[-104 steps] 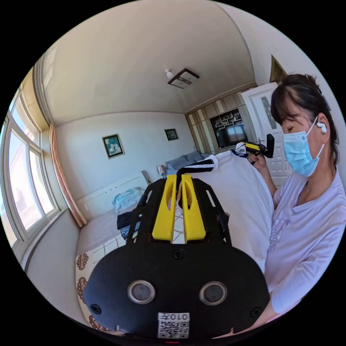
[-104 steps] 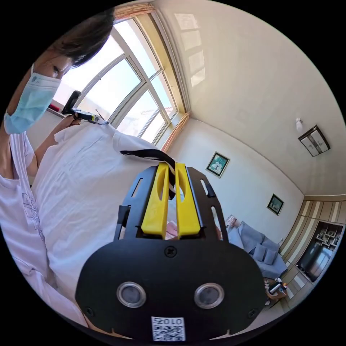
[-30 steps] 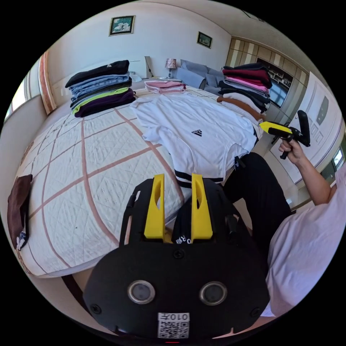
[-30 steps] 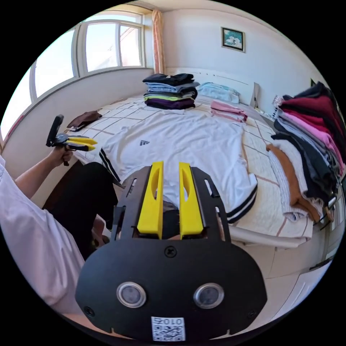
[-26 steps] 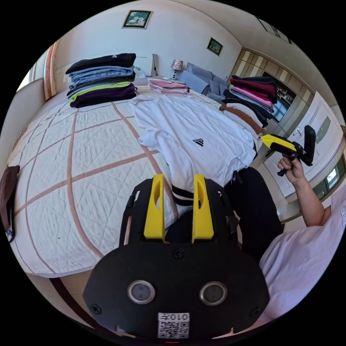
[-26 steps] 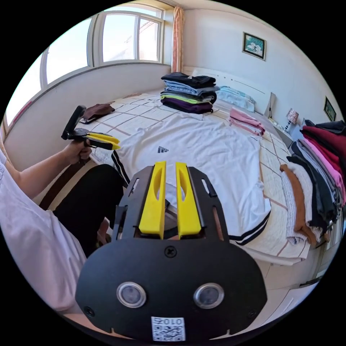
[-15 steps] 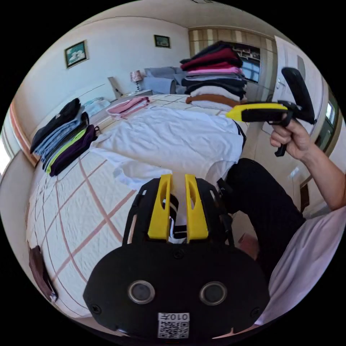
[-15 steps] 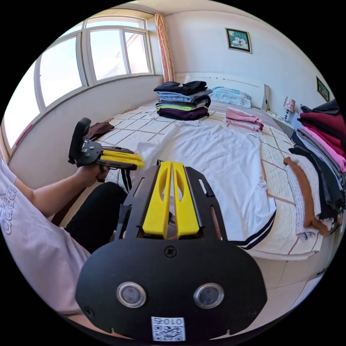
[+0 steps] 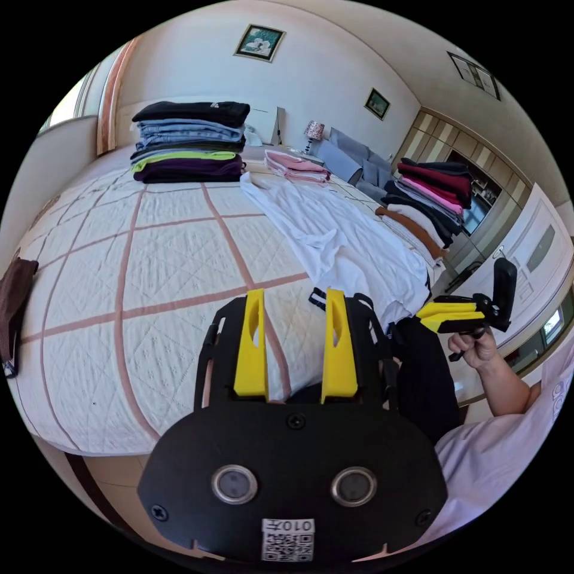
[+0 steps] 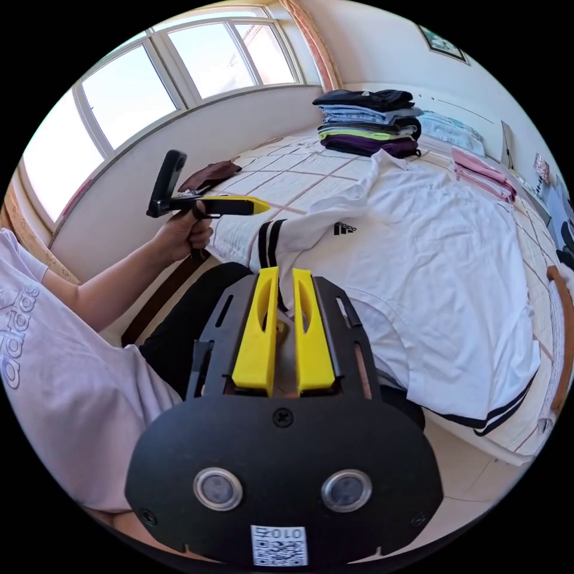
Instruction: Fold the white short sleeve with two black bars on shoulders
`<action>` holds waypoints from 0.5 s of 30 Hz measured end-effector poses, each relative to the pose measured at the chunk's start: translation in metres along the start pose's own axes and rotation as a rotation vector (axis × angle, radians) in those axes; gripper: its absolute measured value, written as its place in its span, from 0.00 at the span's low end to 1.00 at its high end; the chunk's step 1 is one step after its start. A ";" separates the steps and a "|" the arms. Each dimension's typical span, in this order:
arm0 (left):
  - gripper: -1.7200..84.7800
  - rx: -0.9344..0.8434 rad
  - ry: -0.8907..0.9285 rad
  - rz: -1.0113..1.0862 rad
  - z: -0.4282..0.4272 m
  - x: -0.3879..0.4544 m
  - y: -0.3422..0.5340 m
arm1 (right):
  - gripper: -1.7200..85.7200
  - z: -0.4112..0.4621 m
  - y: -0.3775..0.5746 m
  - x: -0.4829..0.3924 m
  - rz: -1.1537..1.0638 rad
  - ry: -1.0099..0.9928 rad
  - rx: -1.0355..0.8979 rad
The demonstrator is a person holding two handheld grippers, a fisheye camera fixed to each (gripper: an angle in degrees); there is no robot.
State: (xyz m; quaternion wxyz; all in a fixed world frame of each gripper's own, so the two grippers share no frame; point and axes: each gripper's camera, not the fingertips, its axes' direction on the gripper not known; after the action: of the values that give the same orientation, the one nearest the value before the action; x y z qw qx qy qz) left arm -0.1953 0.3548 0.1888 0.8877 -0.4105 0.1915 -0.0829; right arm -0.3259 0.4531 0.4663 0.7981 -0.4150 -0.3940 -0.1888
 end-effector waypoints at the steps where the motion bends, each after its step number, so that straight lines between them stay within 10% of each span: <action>1: 0.18 0.025 -0.035 0.046 -0.002 0.000 -0.007 | 0.09 -0.002 -0.001 -0.001 -0.004 0.005 0.005; 6: 0.17 -0.038 0.060 0.324 0.024 0.020 -0.039 | 0.09 -0.018 0.010 0.008 0.043 0.062 0.011; 15: 0.11 -0.135 0.296 0.207 0.043 -0.014 -0.056 | 0.08 -0.025 0.041 0.016 0.132 0.100 -0.013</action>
State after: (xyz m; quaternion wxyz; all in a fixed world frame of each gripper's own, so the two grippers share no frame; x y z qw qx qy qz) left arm -0.1903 0.3525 0.2603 0.8240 -0.4306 0.3664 -0.0377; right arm -0.2789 0.4573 0.4494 0.8246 -0.4354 -0.3243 -0.1588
